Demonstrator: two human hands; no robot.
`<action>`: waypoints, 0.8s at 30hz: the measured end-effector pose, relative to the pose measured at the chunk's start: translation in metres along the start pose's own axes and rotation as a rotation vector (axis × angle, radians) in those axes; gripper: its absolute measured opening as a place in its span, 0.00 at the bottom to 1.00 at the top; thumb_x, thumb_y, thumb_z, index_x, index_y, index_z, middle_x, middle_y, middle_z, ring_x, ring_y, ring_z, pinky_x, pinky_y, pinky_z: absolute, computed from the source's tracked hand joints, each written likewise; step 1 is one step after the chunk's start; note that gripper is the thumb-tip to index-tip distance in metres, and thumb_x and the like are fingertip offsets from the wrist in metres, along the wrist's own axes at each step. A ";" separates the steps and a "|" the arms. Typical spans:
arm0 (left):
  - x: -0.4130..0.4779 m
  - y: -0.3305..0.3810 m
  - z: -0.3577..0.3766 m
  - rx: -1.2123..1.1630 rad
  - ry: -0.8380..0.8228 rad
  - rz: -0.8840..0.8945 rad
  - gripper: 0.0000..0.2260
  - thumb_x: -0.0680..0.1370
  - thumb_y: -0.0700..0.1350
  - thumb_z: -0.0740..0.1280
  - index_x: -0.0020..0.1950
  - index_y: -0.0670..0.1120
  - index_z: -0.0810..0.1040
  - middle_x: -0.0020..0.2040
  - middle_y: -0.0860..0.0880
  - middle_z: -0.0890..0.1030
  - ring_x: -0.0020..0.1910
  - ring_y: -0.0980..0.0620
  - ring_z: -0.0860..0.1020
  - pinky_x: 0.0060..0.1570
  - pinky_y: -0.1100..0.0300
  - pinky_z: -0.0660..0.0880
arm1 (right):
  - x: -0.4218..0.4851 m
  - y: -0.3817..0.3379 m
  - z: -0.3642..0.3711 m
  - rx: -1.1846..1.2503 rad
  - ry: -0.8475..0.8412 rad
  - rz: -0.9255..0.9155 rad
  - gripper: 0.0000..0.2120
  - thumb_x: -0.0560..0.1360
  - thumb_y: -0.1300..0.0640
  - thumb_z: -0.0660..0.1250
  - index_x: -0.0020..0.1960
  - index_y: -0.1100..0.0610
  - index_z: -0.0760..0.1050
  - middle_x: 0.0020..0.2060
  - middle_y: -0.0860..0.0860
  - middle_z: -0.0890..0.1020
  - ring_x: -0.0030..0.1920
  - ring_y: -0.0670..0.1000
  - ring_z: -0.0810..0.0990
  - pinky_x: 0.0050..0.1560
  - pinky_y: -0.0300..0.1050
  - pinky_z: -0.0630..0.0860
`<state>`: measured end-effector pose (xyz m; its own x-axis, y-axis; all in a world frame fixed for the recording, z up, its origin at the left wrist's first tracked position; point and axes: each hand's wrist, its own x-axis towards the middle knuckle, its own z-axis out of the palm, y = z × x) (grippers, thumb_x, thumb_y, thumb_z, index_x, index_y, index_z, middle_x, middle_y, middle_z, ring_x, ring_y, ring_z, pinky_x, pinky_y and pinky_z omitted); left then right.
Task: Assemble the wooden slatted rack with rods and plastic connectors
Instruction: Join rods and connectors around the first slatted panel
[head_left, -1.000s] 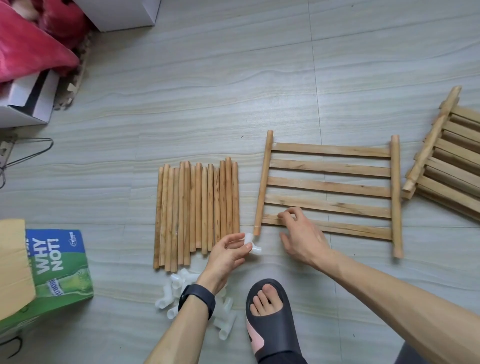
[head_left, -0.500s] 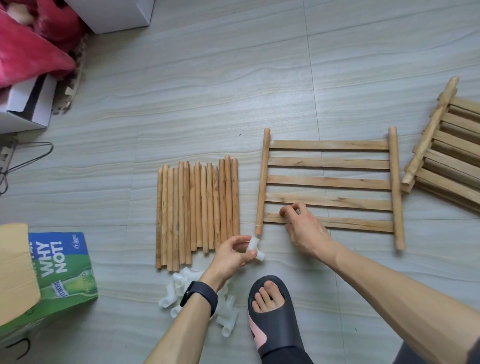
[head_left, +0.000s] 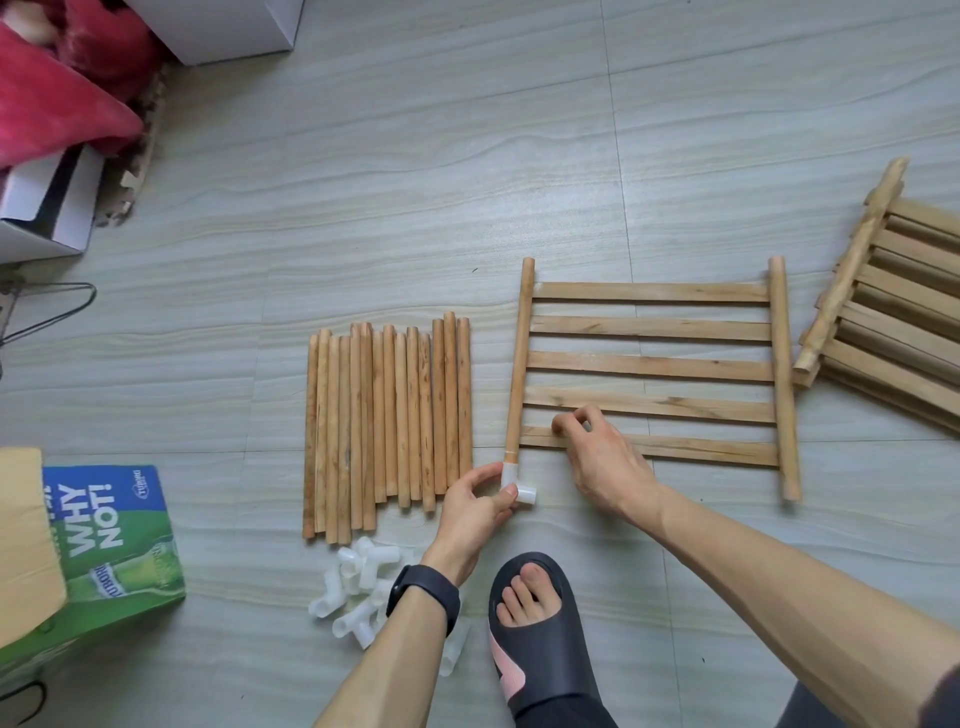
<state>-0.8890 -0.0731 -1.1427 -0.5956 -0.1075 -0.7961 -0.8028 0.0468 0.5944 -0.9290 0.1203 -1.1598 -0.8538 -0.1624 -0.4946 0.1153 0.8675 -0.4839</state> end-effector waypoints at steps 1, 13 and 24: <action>0.001 0.000 0.000 -0.008 0.002 -0.006 0.17 0.79 0.35 0.71 0.67 0.43 0.77 0.62 0.46 0.81 0.58 0.47 0.83 0.58 0.56 0.80 | 0.000 0.000 0.000 -0.008 -0.004 0.003 0.21 0.79 0.64 0.61 0.69 0.48 0.65 0.65 0.50 0.66 0.55 0.57 0.75 0.45 0.48 0.69; 0.005 0.014 0.004 0.188 0.000 0.010 0.16 0.80 0.34 0.66 0.68 0.41 0.78 0.59 0.48 0.83 0.59 0.48 0.82 0.62 0.52 0.79 | -0.002 0.000 -0.005 -0.012 -0.036 -0.014 0.28 0.75 0.70 0.60 0.71 0.49 0.64 0.67 0.51 0.65 0.60 0.58 0.73 0.52 0.51 0.74; 0.002 0.036 0.002 0.427 -0.108 0.022 0.24 0.74 0.38 0.75 0.69 0.44 0.74 0.57 0.52 0.80 0.57 0.52 0.79 0.61 0.56 0.77 | -0.003 -0.001 -0.001 -0.075 -0.009 -0.044 0.29 0.75 0.71 0.59 0.72 0.50 0.63 0.69 0.52 0.64 0.63 0.59 0.71 0.56 0.52 0.75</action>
<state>-0.9197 -0.0693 -1.1234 -0.5935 0.0014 -0.8049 -0.7157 0.4566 0.5285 -0.9269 0.1201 -1.1568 -0.8524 -0.2057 -0.4808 0.0385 0.8922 -0.4500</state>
